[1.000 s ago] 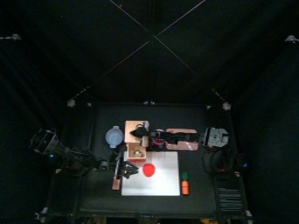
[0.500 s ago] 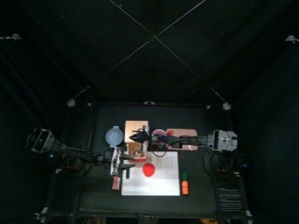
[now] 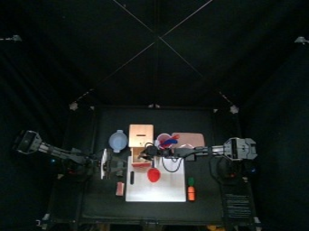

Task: Get the cutter from the drawer then cut the dough then place the extra dough in the bowl
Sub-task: Place the cutter on the board

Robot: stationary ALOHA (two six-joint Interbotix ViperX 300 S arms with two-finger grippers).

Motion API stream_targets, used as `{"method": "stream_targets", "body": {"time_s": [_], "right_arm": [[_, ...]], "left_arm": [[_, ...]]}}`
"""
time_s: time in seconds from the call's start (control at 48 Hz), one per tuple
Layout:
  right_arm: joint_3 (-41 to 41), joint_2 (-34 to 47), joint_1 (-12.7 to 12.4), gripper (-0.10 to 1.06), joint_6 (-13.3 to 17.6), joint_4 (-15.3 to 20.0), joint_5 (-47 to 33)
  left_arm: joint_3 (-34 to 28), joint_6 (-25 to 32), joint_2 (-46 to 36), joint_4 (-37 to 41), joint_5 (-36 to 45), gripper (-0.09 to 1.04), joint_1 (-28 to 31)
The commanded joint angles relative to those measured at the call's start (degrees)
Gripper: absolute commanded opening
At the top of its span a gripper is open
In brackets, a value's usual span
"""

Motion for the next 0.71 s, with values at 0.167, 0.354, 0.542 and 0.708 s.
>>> {"method": "stream_targets", "body": {"time_s": [0.167, 0.354, 0.542, 0.708], "right_arm": [[-3.0, 2.8, -0.4, 0.79, -0.2, 0.0, 3.2], [-4.8, 5.4, -1.2, 0.79, -0.3, -0.1, 6.1], [-5.7, 6.6, -2.3, 0.79, -0.3, -1.0, 6.9], [-5.7, 7.3, -2.5, 0.79, -0.4, -1.1, 7.6]], "left_arm": [[-0.1, 0.1, -0.4, 0.0, -0.4, 0.73, 0.4], [0.2, 0.1, -0.4, 0.0, -0.4, 0.73, 0.4], [0.2, 0.1, -0.4, -0.1, -0.4, 0.73, 0.4], [0.4, -0.2, -0.4, 0.0, -0.4, 0.73, 0.4]]}}
